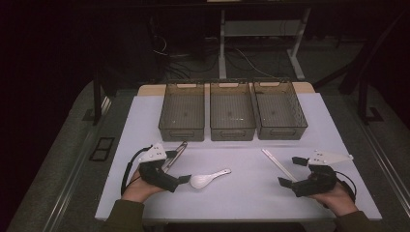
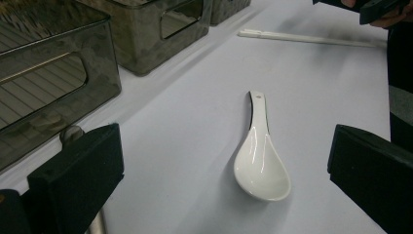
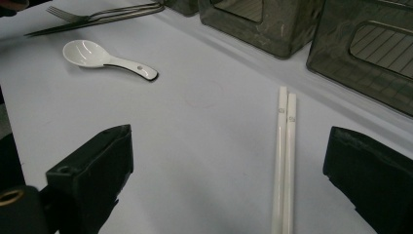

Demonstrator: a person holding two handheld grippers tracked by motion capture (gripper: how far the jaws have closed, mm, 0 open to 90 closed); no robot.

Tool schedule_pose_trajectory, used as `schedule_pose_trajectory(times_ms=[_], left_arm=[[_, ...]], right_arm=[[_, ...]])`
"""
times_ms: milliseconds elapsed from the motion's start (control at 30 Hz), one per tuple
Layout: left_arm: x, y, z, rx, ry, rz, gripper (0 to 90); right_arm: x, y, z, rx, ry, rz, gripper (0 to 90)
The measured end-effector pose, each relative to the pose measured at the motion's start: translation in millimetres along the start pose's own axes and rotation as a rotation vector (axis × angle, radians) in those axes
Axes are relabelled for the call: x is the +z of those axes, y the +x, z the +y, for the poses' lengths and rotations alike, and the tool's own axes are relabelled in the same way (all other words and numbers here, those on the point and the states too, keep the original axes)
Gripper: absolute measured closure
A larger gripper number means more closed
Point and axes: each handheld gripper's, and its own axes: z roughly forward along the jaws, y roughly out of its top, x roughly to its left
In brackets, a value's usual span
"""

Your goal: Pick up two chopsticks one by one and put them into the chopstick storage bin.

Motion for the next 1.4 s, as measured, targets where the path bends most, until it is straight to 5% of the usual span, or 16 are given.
schedule_pose_trajectory(times_ms=[733, 1033, 1400], left_arm=[[-0.4, -0.5, -0.7, -0.010, -0.013, -0.006, 0.0], [-0.3, -0.2, -0.8, -0.012, -0.014, -0.008, 0.0], [-0.5, -0.7, -0.7, -0.009, -0.013, -0.010, 0.0]], right_arm=[[-7.3, -15.6, 7.0, 0.012, 0.003, -0.074, 4.2], [-4.6, -25.8, 5.6, 0.033, 0.054, -0.102, 7.4], [-7.3, -36.6, 0.3, 0.079, 0.119, -0.135, 31.5]])
